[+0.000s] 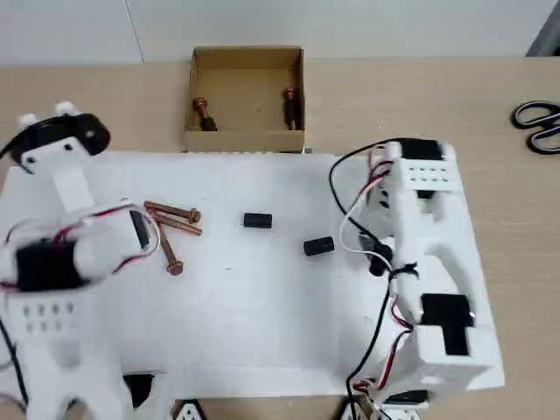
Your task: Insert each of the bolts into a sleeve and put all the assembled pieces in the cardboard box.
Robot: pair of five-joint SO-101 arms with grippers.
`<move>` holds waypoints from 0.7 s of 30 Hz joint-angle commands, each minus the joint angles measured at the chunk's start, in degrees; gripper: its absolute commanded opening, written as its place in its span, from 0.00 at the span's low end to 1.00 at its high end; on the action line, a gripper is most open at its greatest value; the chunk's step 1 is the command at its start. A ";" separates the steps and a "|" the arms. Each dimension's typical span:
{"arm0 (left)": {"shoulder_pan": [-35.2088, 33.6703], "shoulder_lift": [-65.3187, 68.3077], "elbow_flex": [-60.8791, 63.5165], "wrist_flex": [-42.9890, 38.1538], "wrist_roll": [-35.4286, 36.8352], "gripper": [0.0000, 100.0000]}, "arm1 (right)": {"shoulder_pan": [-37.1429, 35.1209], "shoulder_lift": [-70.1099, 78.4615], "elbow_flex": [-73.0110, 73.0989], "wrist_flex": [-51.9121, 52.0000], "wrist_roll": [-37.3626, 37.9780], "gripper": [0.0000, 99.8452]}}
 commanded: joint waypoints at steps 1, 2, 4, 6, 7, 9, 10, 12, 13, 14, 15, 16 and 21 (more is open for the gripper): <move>-0.44 7.91 -4.62 0.97 -0.09 0.00 | 3.03 -4.62 0.70 -0.40 2.64 0.00; -0.26 10.46 -5.23 0.97 -1.67 0.00 | 3.65 -4.97 1.05 -0.40 3.16 0.00; -0.53 15.03 -6.90 0.97 -7.12 0.00 | 4.97 -5.85 1.85 -0.40 4.13 0.00; -0.53 18.90 -8.92 1.23 -13.27 0.00 | 6.20 -7.43 2.99 -0.40 4.92 0.00; -0.35 20.31 -9.45 1.76 -16.35 0.00 | 6.55 -8.22 3.69 -0.40 5.27 0.00; -0.18 21.98 -9.71 2.02 -23.12 0.00 | 6.81 -10.24 5.10 -0.40 5.98 0.00; -0.18 22.24 -9.71 1.93 -26.02 0.00 | 6.81 -11.21 5.89 -0.40 6.07 0.00; -0.18 22.59 -10.07 0.35 -29.27 0.00 | 6.55 -13.14 7.38 -0.48 6.24 0.00; -0.18 22.59 -10.24 -0.26 -30.86 0.00 | 6.46 -13.93 8.00 -0.48 6.24 0.00; -0.18 22.68 -10.86 -0.35 -32.97 0.00 | 6.46 -14.46 8.53 -0.57 6.24 0.00; -0.18 22.77 -11.21 -0.35 -35.25 0.00 | 6.46 -14.99 8.97 -1.01 6.24 0.00; -0.09 22.77 -11.56 -0.44 -38.24 0.00 | 6.55 -15.25 9.58 -1.36 6.24 0.00; -0.18 22.68 -11.65 -0.97 -58.20 0.00 | 6.81 -15.78 12.66 -1.98 6.24 0.00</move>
